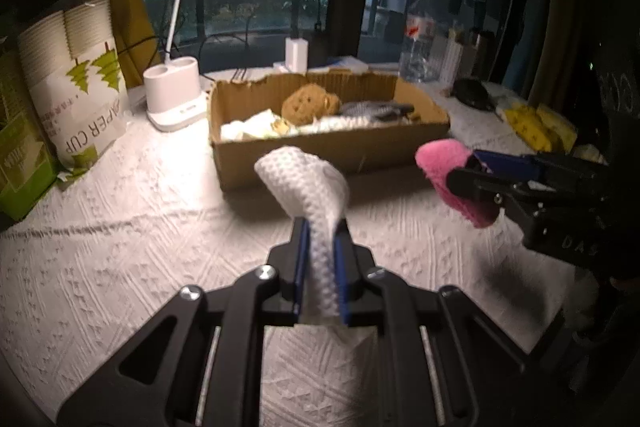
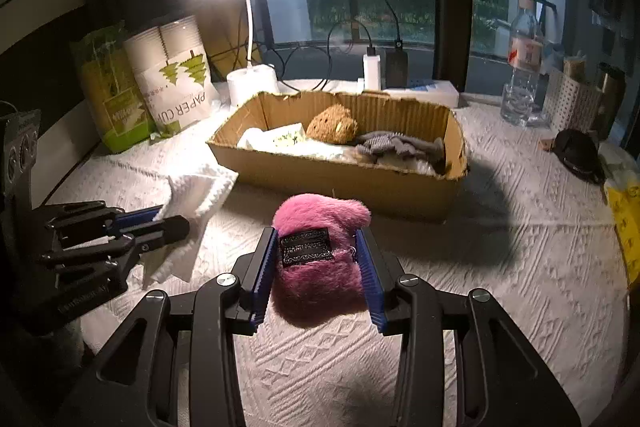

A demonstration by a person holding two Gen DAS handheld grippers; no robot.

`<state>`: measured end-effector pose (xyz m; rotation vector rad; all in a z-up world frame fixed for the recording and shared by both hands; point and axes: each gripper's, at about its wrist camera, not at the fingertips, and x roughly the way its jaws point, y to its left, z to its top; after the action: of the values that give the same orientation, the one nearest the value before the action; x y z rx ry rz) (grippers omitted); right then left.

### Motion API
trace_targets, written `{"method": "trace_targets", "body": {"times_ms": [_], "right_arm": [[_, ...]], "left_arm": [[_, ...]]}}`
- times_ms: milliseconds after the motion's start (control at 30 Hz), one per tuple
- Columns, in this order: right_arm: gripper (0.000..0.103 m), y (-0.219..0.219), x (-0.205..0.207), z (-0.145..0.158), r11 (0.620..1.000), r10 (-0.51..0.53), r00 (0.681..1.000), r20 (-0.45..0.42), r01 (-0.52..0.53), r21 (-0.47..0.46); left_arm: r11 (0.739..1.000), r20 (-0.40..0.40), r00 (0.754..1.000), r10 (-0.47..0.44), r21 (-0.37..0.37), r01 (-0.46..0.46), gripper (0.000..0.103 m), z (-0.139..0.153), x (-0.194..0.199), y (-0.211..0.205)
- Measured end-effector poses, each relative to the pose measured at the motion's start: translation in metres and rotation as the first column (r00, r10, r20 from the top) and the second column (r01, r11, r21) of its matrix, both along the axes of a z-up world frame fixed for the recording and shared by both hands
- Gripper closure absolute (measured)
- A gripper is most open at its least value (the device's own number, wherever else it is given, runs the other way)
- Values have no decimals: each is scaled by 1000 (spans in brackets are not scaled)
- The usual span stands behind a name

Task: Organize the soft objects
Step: 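Carry the white cloth in the left tool and pink plush in the right tool over the box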

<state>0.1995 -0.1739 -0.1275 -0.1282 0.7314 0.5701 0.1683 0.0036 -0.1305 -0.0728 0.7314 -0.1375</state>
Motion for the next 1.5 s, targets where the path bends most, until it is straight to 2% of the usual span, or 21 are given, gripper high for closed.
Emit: {"method": "trace_targets", "body": {"times_ms": [900, 1267, 1500], "right_arm": [[61, -11, 39, 42, 999, -30, 995, 96, 28, 21], [61, -16, 70, 46, 999, -44, 993, 109, 41, 29], [61, -19, 89, 36, 997, -73, 993, 94, 70, 41]], "left_arm": [[999, 138, 989, 51, -3, -51, 90, 61, 38, 20], [998, 143, 988, 54, 3, -55, 90, 63, 68, 20], [997, 124, 989, 80, -8, -80, 90, 48, 90, 24]]}}
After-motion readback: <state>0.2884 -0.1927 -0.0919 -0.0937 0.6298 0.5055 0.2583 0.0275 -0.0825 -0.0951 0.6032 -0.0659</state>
